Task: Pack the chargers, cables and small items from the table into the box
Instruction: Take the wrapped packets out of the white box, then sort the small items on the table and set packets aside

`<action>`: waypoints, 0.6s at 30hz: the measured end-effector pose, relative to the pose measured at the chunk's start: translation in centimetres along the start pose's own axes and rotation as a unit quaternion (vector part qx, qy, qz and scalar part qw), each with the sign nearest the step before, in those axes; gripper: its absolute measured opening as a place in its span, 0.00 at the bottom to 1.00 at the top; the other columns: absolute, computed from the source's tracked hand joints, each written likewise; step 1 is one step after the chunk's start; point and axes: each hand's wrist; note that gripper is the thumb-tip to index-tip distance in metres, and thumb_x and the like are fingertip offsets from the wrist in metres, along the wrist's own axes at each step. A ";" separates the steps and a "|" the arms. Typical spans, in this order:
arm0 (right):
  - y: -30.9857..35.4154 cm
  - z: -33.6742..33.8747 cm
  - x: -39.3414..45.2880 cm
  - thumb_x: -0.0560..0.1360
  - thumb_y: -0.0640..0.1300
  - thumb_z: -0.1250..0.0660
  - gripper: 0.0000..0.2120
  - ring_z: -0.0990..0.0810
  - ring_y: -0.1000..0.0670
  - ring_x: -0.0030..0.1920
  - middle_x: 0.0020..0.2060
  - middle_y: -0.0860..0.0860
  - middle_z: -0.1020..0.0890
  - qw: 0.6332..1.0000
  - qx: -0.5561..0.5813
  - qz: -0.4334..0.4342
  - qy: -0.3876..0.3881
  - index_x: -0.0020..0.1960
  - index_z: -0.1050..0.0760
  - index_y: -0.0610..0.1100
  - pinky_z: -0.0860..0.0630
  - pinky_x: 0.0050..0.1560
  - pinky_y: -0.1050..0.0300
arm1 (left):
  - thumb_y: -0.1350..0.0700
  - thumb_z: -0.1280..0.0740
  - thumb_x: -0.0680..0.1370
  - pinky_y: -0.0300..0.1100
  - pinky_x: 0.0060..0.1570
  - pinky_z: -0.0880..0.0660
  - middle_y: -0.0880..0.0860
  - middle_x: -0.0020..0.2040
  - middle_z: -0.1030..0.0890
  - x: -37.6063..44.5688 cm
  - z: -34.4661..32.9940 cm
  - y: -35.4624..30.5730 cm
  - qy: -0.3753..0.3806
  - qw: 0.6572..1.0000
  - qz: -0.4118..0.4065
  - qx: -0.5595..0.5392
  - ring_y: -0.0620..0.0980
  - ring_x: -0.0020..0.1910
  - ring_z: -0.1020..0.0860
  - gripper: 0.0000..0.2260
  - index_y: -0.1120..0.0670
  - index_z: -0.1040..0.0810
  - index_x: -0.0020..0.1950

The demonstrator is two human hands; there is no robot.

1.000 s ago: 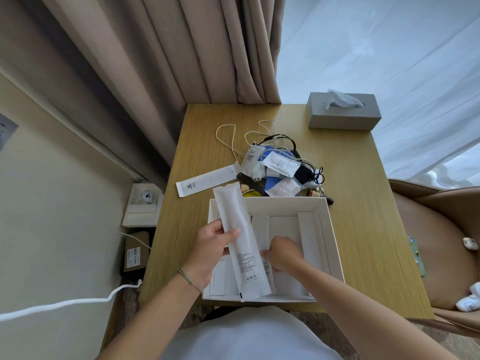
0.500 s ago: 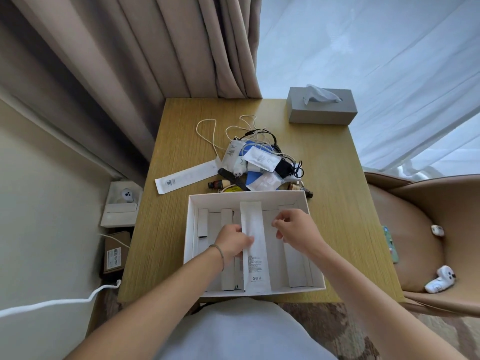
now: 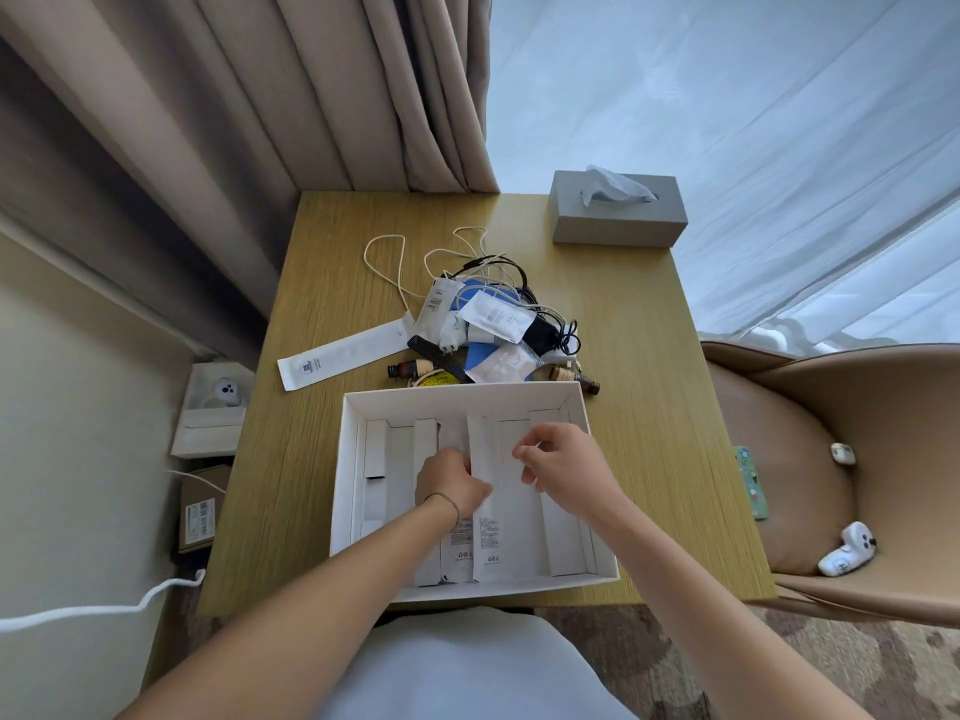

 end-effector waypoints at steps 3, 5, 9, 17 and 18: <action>0.3 0.0 0.3 0.78 0.43 0.35 0.07 0.19 0.52 0.33 0.33 0.49 0.15 1.000 0.014 0.008 0.001 0.45 0.18 0.46 0.18 0.45 0.46 | 0.51 0.24 0.71 0.41 0.39 0.23 0.49 0.42 0.18 -0.2 0.0 -0.2 -0.022 0.999 -0.007 0.041 0.50 0.40 0.20 0.09 0.50 0.23 0.43; 0.7 0.0 0.6 0.77 0.42 0.35 0.07 0.20 0.52 0.33 0.32 0.49 0.15 0.999 0.026 0.018 -0.002 0.44 0.18 0.47 0.19 0.44 0.46 | 0.51 0.25 0.72 0.41 0.37 0.26 0.49 0.43 0.19 -0.4 0.3 -0.1 -0.026 0.998 -0.019 0.048 0.48 0.40 0.22 0.09 0.49 0.25 0.43; 2.0 0.5 1.7 0.76 0.40 0.35 0.10 0.21 0.53 0.31 0.30 0.50 0.16 0.997 0.060 0.047 -0.028 0.40 0.19 0.49 0.20 0.40 0.49 | 0.49 0.32 0.78 0.40 0.43 0.27 0.48 0.49 0.18 -1.4 1.7 0.1 -0.020 0.997 -0.061 0.042 0.48 0.46 0.21 0.07 0.49 0.22 0.53; 6.0 2.1 7.9 0.76 0.42 0.36 0.09 0.17 0.52 0.41 0.41 0.56 0.15 0.990 -0.008 0.103 -0.093 0.47 0.18 0.52 0.23 0.39 0.57 | 0.53 0.33 0.78 0.31 0.40 0.24 0.41 0.42 0.18 -5.1 7.6 -1.8 -0.074 0.980 -0.178 -0.040 0.38 0.42 0.20 0.05 0.43 0.19 0.50; 6.3 2.2 9.0 0.77 0.42 0.37 0.10 0.17 0.52 0.43 0.45 0.55 0.14 0.989 -0.025 0.105 -0.097 0.49 0.17 0.51 0.23 0.40 0.57 | 0.53 0.33 0.78 0.31 0.39 0.25 0.41 0.42 0.18 -5.2 8.5 -2.2 -0.083 0.977 -0.188 -0.051 0.37 0.42 0.20 0.05 0.43 0.19 0.49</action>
Point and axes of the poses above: each hand's wrist, its own x-axis towards the middle knuckle, its own z-axis out of the back of the hand, y = z × x
